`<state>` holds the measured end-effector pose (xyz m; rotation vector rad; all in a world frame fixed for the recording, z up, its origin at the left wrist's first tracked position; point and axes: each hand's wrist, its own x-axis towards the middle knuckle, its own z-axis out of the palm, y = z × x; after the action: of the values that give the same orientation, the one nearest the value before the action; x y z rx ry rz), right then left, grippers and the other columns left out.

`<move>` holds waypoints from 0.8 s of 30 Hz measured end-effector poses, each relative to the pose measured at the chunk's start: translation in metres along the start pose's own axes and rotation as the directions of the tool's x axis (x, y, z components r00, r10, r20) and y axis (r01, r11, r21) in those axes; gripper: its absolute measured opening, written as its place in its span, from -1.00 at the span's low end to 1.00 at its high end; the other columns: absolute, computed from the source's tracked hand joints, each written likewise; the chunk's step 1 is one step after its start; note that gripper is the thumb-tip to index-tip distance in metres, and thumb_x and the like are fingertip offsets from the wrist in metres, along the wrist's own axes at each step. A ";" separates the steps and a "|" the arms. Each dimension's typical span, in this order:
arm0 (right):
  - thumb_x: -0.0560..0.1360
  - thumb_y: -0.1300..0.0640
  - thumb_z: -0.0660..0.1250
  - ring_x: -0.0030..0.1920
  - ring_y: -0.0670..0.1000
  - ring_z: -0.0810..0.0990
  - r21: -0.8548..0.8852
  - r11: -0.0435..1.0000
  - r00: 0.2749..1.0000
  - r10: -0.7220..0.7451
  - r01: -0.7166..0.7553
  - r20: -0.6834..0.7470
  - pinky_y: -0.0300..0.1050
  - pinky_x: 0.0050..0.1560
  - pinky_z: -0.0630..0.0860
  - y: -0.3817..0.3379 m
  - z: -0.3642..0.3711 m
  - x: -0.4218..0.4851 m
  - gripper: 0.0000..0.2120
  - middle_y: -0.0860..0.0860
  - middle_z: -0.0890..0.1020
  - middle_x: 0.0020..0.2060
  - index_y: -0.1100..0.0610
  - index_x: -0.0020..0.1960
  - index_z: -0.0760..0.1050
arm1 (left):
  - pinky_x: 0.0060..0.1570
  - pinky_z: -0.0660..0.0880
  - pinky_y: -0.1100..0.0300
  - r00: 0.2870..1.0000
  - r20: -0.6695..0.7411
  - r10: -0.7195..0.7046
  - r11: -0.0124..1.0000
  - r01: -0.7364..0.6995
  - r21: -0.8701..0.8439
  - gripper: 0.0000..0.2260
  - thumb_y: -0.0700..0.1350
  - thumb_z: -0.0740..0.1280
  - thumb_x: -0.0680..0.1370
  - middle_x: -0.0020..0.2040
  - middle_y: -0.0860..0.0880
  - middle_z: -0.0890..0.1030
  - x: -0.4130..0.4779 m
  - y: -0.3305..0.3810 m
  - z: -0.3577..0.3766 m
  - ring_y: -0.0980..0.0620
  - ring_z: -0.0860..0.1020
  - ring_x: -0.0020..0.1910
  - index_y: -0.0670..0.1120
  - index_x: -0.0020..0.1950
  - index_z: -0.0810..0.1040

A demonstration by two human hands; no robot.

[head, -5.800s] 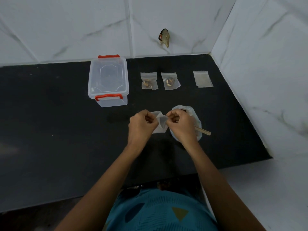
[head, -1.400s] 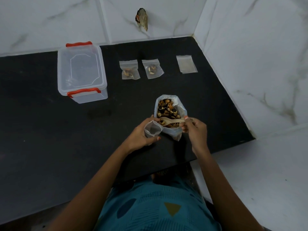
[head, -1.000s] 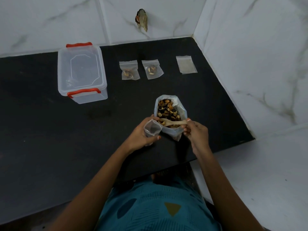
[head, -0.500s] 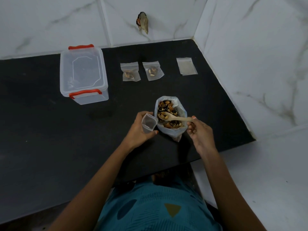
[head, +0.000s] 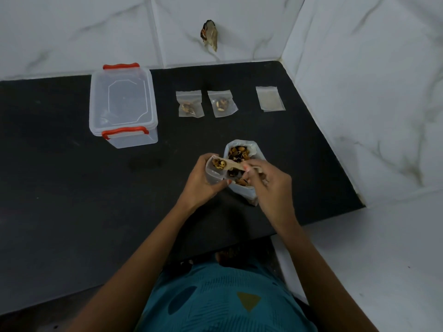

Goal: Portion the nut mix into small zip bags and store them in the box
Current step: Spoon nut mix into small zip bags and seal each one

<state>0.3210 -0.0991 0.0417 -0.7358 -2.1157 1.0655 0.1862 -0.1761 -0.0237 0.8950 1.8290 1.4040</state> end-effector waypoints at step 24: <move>0.54 0.23 0.22 -0.29 -0.24 0.55 0.088 0.965 0.932 0.261 -0.246 -0.253 -0.39 -0.25 0.48 0.032 -0.027 0.010 -0.88 -0.09 0.56 -0.30 0.15 0.01 0.52 | 0.06 0.42 0.43 1.000 0.019 0.005 0.998 -0.004 -0.059 -0.52 -0.24 0.45 0.40 0.12 0.16 0.42 0.001 -0.017 0.003 0.17 0.44 0.16 -0.02 0.21 0.32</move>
<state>0.3411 -0.0629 0.0299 -1.0836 -1.7929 1.0872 0.1866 -0.1769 -0.0408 0.8799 1.7635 1.4400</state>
